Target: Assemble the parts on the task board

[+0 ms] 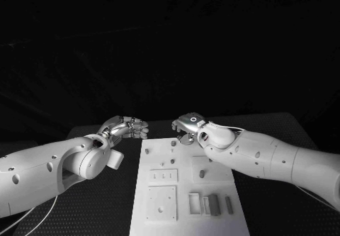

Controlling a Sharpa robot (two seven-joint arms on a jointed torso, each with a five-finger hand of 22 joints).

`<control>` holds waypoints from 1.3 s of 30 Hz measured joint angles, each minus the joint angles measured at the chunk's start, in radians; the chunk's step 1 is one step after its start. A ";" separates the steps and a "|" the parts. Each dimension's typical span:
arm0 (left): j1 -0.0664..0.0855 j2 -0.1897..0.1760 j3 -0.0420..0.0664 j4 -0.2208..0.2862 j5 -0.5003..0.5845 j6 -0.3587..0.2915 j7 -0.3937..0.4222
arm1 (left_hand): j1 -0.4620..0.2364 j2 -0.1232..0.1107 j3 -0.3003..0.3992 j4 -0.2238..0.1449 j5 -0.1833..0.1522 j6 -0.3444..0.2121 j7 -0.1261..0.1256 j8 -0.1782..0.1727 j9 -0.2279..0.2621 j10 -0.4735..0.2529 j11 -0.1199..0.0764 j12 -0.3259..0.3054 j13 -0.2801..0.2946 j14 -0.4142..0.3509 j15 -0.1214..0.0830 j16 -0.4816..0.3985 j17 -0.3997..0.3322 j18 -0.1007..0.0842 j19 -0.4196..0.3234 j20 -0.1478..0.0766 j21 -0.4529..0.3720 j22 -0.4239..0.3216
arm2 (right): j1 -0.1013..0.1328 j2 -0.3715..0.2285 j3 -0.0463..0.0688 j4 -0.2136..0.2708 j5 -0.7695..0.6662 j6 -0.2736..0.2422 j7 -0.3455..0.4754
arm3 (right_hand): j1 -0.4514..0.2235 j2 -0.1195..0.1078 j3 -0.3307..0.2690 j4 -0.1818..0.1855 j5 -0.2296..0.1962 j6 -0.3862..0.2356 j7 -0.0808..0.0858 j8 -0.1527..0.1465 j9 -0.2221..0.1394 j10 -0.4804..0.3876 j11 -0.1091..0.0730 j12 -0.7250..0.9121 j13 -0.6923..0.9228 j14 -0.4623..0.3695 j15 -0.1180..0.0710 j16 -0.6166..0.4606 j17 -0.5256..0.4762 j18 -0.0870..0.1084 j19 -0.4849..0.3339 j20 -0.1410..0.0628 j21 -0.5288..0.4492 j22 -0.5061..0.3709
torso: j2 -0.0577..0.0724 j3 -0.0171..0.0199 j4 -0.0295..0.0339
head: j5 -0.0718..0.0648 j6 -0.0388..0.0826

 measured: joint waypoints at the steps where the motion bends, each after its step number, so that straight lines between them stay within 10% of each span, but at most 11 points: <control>1: 0.000 -0.001 0.000 0.000 0.000 0.000 0.000 | 0.000 0.000 0.000 0.000 0.000 0.000 0.000 0.000 0.000 0.000 0.000 0.000 0.000 0.000 0.000 0.000 0.001 0.000 0.000 0.000 0.000 0.001 | 0.005 -0.016 0.008 0.016 0.010 -0.001 0.001 | -0.001 -0.008 0.000 0.006 0.000 0.004 0.001 0.004 0.002 0.009 -0.006 0.006 0.009 0.002 -0.003 0.000 0.000 0.002 0.002 -0.002 0.000 0.000 | 0.000 0.0000 -0.0007 | 0.000 0.003; 8: 0.001 -0.007 0.000 -0.007 0.000 0.000 0.001 | 0.000 0.000 0.000 0.000 0.000 0.002 0.002 0.000 0.000 0.000 0.000 0.000 0.002 0.004 0.004 0.000 0.002 0.000 0.000 0.000 0.000 0.001 | 0.031 -0.133 0.041 0.104 0.106 0.045 0.011 | -0.020 -0.055 -0.025 0.058 0.000 0.036 -0.012 0.031 0.029 0.097 -0.046 0.132 0.178 -0.018 -0.045 0.035 0.004 0.020 0.004 -0.004 0.005 0.001 | -0.001 0.0025 -0.0051 | 0.006 0.015; 11: 0.001 -0.008 0.000 -0.010 0.000 0.000 0.002 | 0.000 0.000 0.000 0.000 0.000 0.004 0.004 0.000 0.000 0.000 0.000 0.000 0.001 0.004 0.004 0.000 0.002 0.000 0.000 0.000 0.000 0.001 | 0.035 -0.171 0.045 0.114 0.145 0.088 0.021 | -0.008 -0.072 -0.045 0.063 0.001 0.028 -0.033 0.036 0.058 -0.028 -0.070 0.406 0.572 -0.058 -0.062 0.108 0.034 0.039 -0.008 -0.003 0.028 0.003 | -0.002 0.0036 -0.0076 | 0.010 0.019; 23: 0.001 -0.013 0.000 -0.014 0.000 0.001 0.003 | 0.000 0.000 0.000 0.000 0.000 0.004 0.004 0.000 0.000 0.000 0.000 0.000 0.002 0.004 0.004 0.000 0.003 0.000 0.000 0.000 0.000 0.002 | 0.030 -0.199 0.043 0.075 0.191 0.213 0.038 | -0.034 -0.082 -0.043 0.078 0.001 0.004 -0.016 0.010 0.094 -0.130 -0.065 0.835 1.093 -0.102 -0.052 0.369 0.161 0.034 -0.024 -0.012 0.140 -0.001 | -0.003 0.0057 -0.0120 | 0.012 0.019; 39: 0.001 -0.010 0.000 -0.021 0.000 0.001 0.003 | 0.000 0.000 0.000 0.000 0.000 0.004 0.004 -0.004 0.000 0.000 0.000 0.000 0.002 0.004 0.004 0.000 0.004 0.000 0.000 0.000 0.000 0.002 | -0.004 -0.180 0.033 0.015 0.158 0.288 0.034 | -0.044 -0.092 -0.040 0.094 0.001 -0.044 -0.011 -0.026 0.082 -0.172 -0.057 0.969 1.147 -0.121 -0.044 0.456 0.191 0.020 -0.035 -0.016 0.194 -0.001 | -0.003 0.0040 -0.0083 | 0.007 0.015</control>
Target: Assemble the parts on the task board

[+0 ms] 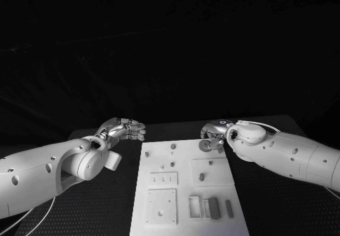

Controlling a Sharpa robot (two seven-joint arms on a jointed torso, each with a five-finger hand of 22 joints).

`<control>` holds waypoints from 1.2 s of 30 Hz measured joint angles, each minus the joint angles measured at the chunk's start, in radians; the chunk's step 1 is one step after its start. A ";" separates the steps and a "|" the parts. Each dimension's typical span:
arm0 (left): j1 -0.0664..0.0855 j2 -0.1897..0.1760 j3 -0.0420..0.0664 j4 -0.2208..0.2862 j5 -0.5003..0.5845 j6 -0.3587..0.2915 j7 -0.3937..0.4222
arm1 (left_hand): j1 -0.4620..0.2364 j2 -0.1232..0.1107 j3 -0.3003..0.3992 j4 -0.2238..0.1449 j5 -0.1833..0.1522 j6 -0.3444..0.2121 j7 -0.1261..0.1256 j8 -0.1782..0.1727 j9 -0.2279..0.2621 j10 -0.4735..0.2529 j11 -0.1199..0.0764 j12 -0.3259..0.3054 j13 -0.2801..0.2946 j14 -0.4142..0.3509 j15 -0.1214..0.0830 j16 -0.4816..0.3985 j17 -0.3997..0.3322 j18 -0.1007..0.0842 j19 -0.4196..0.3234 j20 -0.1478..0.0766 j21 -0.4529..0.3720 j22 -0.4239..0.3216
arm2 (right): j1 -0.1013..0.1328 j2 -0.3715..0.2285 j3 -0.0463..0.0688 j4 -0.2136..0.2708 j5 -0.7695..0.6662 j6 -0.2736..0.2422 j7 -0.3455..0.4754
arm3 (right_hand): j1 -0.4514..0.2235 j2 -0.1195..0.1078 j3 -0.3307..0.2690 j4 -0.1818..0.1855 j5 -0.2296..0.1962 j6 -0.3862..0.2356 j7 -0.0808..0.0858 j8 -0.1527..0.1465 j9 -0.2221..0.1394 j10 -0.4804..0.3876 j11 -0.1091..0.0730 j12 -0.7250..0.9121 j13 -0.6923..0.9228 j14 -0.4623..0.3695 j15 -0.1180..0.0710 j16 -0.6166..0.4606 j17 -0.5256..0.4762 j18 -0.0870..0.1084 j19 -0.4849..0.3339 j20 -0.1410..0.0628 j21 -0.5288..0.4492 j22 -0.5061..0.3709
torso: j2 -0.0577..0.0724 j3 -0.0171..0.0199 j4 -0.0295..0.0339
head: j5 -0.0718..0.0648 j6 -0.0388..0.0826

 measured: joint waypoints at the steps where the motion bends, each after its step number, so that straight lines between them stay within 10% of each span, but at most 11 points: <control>1: 0.000 0.000 0.000 0.000 0.000 0.000 0.000 | 0.000 0.000 0.000 0.000 0.000 0.000 0.000 0.000 0.000 0.000 0.000 0.000 0.000 0.000 0.000 0.000 0.000 0.000 0.000 0.000 0.000 0.000 | -0.001 0.001 0.000 -0.003 -0.001 0.002 0.000 | 0.000 0.000 0.000 0.000 0.000 0.000 0.000 0.000 0.000 0.000 0.000 0.000 0.000 0.000 0.000 0.000 0.000 0.000 0.000 0.000 0.000 0.000 | 0.000 -0.0002 0.0001 | 0.000 0.000; 25: 0.000 0.005 0.000 -0.008 0.000 0.001 0.000 | 0.000 0.000 0.000 0.000 0.000 0.000 0.000 0.000 0.000 0.000 0.000 -0.004 0.000 0.000 0.000 -0.001 0.002 0.000 0.000 0.000 0.000 0.001 | -0.010 0.015 0.001 -0.035 -0.013 0.029 0.004 | 0.023 0.044 0.013 -0.015 0.000 0.011 -0.019 0.012 0.000 -0.009 0.001 0.011 -0.011 -0.011 -0.006 0.009 -0.003 0.003 -0.007 -0.003 0.010 0.000 | 0.001 -0.0008 0.0008 | -0.003 -0.004; 31: 0.000 0.006 0.000 -0.009 0.000 0.001 0.000 | 0.000 0.000 0.000 0.000 0.000 0.000 0.000 0.000 0.000 0.000 0.000 -0.004 0.001 0.000 0.000 -0.004 0.002 0.000 0.000 0.000 0.000 0.001 | -0.012 0.024 0.003 -0.044 -0.012 0.031 0.006 | 0.011 0.124 0.010 -0.030 -0.001 0.012 -0.019 0.024 0.003 -0.009 0.001 0.015 -0.021 -0.014 -0.009 0.009 -0.007 0.003 -0.015 -0.004 0.015 0.000 | 0.001 -0.0002 -0.0001 | -0.002 -0.008; 36: 0.000 0.006 0.000 -0.010 0.000 0.002 0.000 | 0.000 0.000 0.000 0.000 0.000 0.000 0.000 0.000 0.000 0.000 0.000 -0.004 0.001 0.000 0.000 -0.004 0.002 0.000 0.000 0.000 0.000 0.001 | -0.013 0.031 0.004 -0.051 -0.012 0.031 0.007 | 0.004 0.134 0.004 -0.040 -0.001 0.012 -0.019 0.024 0.000 -0.009 0.001 0.019 -0.027 -0.018 -0.011 0.013 -0.010 0.004 -0.018 -0.003 0.016 0.000 | 0.001 -0.0003 0.0004 | -0.002 -0.010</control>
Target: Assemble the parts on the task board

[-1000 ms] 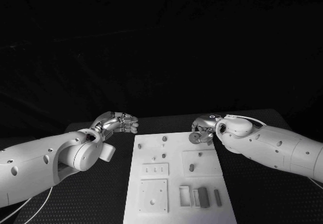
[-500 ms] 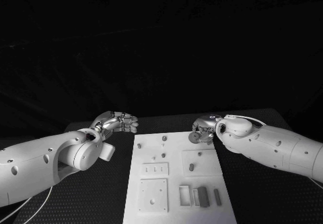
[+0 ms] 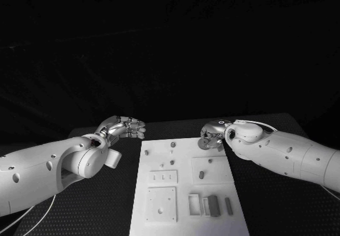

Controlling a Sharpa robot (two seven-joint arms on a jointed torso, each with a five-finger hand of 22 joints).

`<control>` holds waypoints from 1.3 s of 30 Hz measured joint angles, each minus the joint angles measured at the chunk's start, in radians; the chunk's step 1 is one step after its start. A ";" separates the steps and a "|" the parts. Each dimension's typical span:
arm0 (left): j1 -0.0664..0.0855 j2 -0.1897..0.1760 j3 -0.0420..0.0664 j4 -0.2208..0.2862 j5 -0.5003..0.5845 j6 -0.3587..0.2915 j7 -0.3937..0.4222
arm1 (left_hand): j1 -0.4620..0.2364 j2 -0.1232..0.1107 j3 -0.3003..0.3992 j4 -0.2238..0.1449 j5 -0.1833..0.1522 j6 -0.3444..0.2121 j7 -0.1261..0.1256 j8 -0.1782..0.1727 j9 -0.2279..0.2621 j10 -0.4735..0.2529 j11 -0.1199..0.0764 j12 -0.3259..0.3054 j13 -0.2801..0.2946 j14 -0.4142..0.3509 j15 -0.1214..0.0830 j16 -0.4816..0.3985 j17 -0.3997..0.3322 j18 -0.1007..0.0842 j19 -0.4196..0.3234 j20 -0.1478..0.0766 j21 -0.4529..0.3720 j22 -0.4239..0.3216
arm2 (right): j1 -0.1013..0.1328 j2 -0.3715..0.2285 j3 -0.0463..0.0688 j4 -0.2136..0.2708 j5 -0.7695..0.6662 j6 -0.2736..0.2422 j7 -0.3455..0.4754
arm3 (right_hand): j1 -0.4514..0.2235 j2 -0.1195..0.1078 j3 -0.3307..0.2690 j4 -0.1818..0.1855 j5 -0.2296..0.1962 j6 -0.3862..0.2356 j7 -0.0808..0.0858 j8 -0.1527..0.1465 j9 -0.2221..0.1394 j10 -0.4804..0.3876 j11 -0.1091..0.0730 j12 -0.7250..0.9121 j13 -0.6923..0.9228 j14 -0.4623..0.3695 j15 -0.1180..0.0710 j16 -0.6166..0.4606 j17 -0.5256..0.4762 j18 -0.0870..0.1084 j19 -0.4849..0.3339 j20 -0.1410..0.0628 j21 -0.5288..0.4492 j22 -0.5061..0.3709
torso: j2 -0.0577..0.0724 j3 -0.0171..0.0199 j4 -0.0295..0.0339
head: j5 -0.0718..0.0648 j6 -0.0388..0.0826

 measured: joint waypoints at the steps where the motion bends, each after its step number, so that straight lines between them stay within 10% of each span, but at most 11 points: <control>1: 0.000 0.000 0.000 0.000 0.000 0.000 0.000 | 0.000 0.000 0.000 0.000 0.000 0.000 0.000 0.000 0.000 0.000 0.000 0.000 0.000 0.000 0.000 0.000 0.000 0.000 0.000 0.000 0.000 0.000 | 0.000 0.001 0.000 -0.001 0.000 0.000 0.000 | 0.000 0.000 0.000 0.000 0.000 0.000 0.000 0.001 0.000 -0.001 -0.001 0.000 -0.001 0.000 0.000 0.000 0.000 0.000 0.000 0.000 0.000 0.000 | 0.000 0.0000 0.0002 | 0.000 0.000; 39: 0.000 -0.001 0.000 0.003 0.000 0.001 -0.001 | 0.000 0.000 0.000 0.000 0.000 0.000 0.000 -0.004 0.000 0.000 0.000 -0.003 0.001 0.000 0.000 0.000 0.002 0.000 0.000 0.000 0.000 0.002 | -0.007 0.001 -0.006 0.034 -0.092 -0.024 -0.048 | -0.057 0.064 0.003 -0.008 -0.005 -0.002 -0.002 0.050 0.025 -0.013 -0.005 0.024 -0.055 -0.005 -0.020 0.016 -0.028 0.003 -0.002 0.002 0.016 0.000 | 0.000 -0.0017 0.0018 | -0.002 -0.010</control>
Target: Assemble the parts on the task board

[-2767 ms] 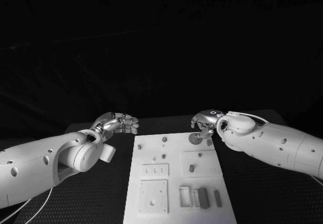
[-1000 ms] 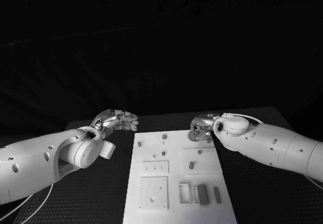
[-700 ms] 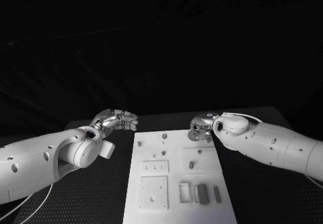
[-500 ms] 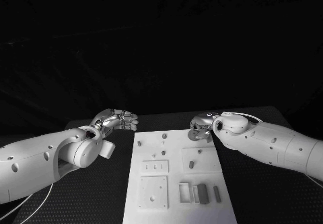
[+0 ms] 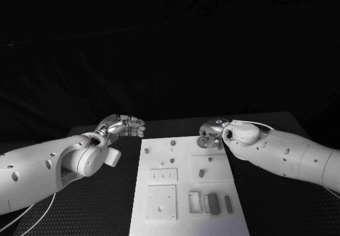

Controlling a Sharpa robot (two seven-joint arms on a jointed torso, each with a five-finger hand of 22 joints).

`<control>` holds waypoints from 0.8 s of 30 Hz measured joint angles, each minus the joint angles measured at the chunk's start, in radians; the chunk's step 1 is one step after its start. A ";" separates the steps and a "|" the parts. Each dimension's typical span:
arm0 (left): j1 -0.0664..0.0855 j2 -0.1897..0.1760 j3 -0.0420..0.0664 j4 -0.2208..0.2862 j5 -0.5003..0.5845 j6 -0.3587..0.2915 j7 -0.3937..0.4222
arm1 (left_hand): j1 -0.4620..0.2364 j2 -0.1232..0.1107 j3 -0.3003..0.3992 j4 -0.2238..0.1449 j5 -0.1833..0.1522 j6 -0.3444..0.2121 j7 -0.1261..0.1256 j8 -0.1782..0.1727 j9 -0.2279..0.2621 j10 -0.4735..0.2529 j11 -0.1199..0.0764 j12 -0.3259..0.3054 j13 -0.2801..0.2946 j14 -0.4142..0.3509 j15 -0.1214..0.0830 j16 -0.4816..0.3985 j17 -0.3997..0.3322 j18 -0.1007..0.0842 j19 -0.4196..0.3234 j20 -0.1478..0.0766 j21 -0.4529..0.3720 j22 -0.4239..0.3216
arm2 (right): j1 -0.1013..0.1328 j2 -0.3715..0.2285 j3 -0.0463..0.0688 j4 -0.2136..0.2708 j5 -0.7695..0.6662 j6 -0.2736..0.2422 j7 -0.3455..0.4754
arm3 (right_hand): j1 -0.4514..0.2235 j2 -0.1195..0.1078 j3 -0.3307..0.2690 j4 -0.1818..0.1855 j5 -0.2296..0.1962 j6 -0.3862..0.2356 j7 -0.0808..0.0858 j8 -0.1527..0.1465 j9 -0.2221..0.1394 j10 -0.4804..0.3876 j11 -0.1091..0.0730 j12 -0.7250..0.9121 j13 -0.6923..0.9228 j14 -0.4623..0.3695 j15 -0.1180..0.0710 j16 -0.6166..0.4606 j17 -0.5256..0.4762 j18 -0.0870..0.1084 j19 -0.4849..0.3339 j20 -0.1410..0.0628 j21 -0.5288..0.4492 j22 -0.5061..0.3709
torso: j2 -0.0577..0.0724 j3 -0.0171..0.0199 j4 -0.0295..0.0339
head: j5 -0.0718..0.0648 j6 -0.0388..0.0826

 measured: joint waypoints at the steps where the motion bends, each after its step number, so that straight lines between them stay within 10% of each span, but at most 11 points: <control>1: 0.000 0.000 0.000 0.000 0.000 0.000 0.000 | 0.000 0.000 0.000 0.000 0.000 0.000 0.000 0.000 0.000 0.000 0.000 0.000 0.000 0.000 0.000 0.000 0.000 0.000 0.000 0.000 0.000 0.000 | -0.001 0.000 -0.001 0.005 -0.007 -0.007 -0.005 | 0.000 0.000 0.000 0.000 0.000 0.000 0.000 0.000 0.000 0.000 0.000 0.000 -0.002 0.000 0.000 0.000 -0.001 0.000 0.002 -0.001 0.000 0.000 | 0.000 0.0000 0.0002 | 0.000 0.000; 24: 0.000 -0.002 0.000 0.003 0.000 0.000 0.000 | 0.000 0.000 0.000 0.000 0.000 0.000 0.000 0.000 0.000 0.000 0.000 -0.005 0.001 0.000 0.000 -0.004 0.001 0.000 0.000 0.000 -0.004 0.000 | 0.009 0.002 -0.004 0.237 -0.181 -0.130 -0.110 | -0.002 -0.030 0.009 0.009 -0.003 0.005 -0.005 0.008 0.000 0.013 -0.014 0.004 -0.025 0.015 -0.010 0.004 -0.011 0.000 0.019 -0.018 0.004 0.000 | -0.001 0.0000 -0.0020 | 0.012 0.006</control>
